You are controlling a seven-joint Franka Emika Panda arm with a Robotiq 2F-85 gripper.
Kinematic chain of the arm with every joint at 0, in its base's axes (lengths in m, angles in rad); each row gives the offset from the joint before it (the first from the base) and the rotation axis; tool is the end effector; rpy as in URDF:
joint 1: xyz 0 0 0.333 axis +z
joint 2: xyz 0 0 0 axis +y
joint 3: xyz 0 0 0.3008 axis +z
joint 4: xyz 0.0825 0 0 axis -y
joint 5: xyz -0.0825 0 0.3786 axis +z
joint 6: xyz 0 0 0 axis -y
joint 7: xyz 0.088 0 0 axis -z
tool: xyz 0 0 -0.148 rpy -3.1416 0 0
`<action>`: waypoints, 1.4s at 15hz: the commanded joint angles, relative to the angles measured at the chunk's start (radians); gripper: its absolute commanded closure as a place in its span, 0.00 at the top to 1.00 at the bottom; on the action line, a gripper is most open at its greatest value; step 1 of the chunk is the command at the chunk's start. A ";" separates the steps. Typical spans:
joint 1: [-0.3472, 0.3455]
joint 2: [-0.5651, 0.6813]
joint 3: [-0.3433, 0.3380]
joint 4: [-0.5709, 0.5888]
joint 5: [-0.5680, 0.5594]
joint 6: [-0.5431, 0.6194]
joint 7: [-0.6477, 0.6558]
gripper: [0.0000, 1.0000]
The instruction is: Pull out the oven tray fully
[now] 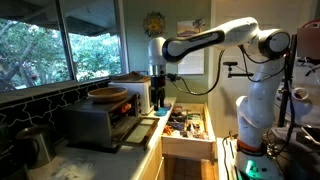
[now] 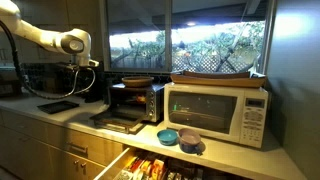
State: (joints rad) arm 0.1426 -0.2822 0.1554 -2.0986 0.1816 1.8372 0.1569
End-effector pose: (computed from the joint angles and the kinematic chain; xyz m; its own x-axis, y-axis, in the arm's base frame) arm 0.4466 0.1637 0.4860 0.9960 0.0894 -0.0055 0.0878 -0.9872 -0.1333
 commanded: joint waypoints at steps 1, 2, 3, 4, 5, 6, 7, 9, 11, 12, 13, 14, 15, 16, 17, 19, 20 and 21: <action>-0.002 0.000 0.002 0.002 0.000 -0.002 0.000 1.00; -0.009 -0.020 0.013 -0.032 -0.053 0.057 0.002 1.00; -0.011 -0.028 0.017 -0.046 -0.085 0.093 -0.003 1.00; -0.022 -0.040 0.023 -0.077 -0.167 0.136 -0.005 1.00; -0.027 -0.043 0.026 -0.089 -0.221 0.156 0.003 1.00; -0.032 -0.050 0.024 -0.121 -0.277 0.200 -0.007 1.00; -0.039 -0.052 0.023 -0.151 -0.332 0.251 -0.003 1.00; -0.062 -0.044 0.024 -0.207 -0.445 0.381 0.036 1.00; -0.090 -0.031 0.014 -0.256 -0.499 0.514 0.104 1.00; -0.085 -0.028 -0.002 -0.261 -0.445 0.533 0.109 1.00; -0.078 -0.012 0.009 -0.218 -0.448 0.476 0.072 1.00; -0.086 -0.011 0.005 -0.234 -0.447 0.504 0.081 1.00; -0.090 -0.011 0.003 -0.240 -0.447 0.514 0.086 1.00; -0.090 -0.012 0.002 -0.241 -0.447 0.515 0.090 1.00; -0.096 -0.017 0.005 -0.254 -0.458 0.564 0.117 1.00; -0.151 -0.008 0.021 -0.304 -0.588 0.769 0.202 1.00; -0.195 0.016 0.035 -0.314 -0.683 0.853 0.249 1.00; -0.230 0.033 0.048 -0.318 -0.752 0.940 0.313 1.00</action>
State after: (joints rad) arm 0.0091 -0.2854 0.1644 -2.3753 -0.3992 2.5831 0.3385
